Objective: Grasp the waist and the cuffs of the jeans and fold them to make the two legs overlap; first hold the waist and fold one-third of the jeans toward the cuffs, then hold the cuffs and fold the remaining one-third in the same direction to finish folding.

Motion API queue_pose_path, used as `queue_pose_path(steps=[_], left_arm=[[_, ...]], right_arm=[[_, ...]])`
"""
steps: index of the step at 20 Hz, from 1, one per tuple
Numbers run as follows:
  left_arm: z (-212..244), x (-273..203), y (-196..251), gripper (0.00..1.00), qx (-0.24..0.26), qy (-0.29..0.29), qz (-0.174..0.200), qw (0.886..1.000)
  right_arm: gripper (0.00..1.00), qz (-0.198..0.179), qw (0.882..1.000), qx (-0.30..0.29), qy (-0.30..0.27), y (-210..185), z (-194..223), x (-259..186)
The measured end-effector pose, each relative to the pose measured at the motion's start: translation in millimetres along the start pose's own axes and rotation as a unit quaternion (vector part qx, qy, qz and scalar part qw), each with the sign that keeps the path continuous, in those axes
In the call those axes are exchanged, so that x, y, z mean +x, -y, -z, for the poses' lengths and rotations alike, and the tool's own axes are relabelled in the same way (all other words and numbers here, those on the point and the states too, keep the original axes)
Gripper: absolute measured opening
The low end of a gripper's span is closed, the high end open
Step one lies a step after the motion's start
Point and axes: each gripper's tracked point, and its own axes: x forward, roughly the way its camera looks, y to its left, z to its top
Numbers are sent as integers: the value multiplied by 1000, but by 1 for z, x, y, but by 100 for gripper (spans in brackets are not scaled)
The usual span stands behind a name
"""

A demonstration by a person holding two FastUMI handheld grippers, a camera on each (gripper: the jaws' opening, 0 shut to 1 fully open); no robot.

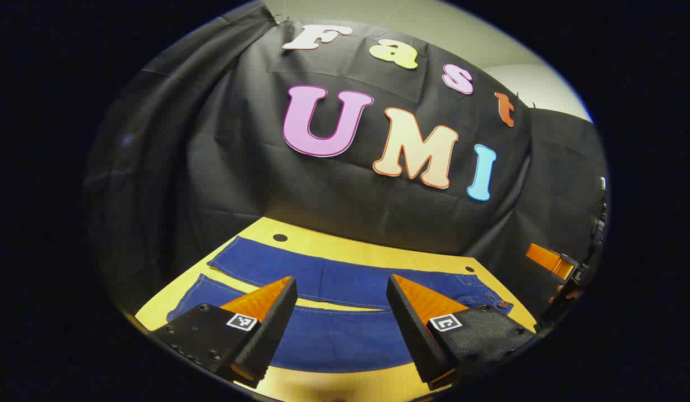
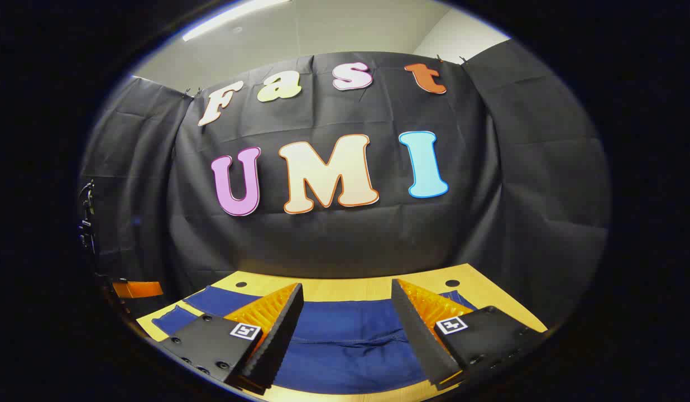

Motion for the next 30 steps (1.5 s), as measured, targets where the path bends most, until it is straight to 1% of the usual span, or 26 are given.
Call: queue_pose_path(steps=[1,2,3,4,10,11,12,13,14,15,16,17,20,22,24,27,30], left_arm=[[1,-1,0,95,-1,0,0,1000],[2,-1,0,95,0,0,0,1000],[3,-2,0,95,1,-2,-1,1000],[3,-4,0,96,2,-3,-2,1000],[9,-10,-2,95,2,-9,-4,1000],[10,-11,-1,95,2,-10,-4,1000],[12,-12,-2,95,3,-12,-4,1000],[12,-13,-3,95,5,-13,-5,1000],[14,-14,-4,95,8,-14,-4,1000],[15,-14,-6,95,10,-14,-2,1000],[18,-14,-8,95,14,-15,1,1000],[23,-14,-11,95,21,-17,8,1000],[53,-15,-31,96,47,-58,23,997],[77,-17,-47,96,60,-98,35,993],[97,-24,-58,96,78,-140,56,985],[121,-32,-91,95,134,-200,76,968],[133,-36,-123,95,177,-243,95,949]], right_arm=[[98,0,1000,1,-1,0,1,-1],[93,1,1000,3,-1,0,1,-1],[98,0,1000,4,-3,-1,3,-2],[93,0,1000,4,-4,-2,5,-3],[93,-4,1000,6,-12,-4,11,-9],[98,-5,1000,7,-13,-4,11,-10],[98,-4,1000,8,-14,-4,12,-11],[93,-3,1000,9,-14,-3,14,-12],[98,-3,1000,11,-15,-2,14,-12],[98,-2,1000,13,-19,-2,17,-13],[93,-1,1000,16,-22,-2,18,-13],[98,0,1000,18,-26,-1,20,-15],[98,7,999,17,-35,5,25,-18],[98,12,999,15,-43,8,28,-22],[98,20,998,9,-52,13,32,-28],[98,32,997,-2,-66,22,39,-40],[98,47,996,-9,-82,34,47,-48]])
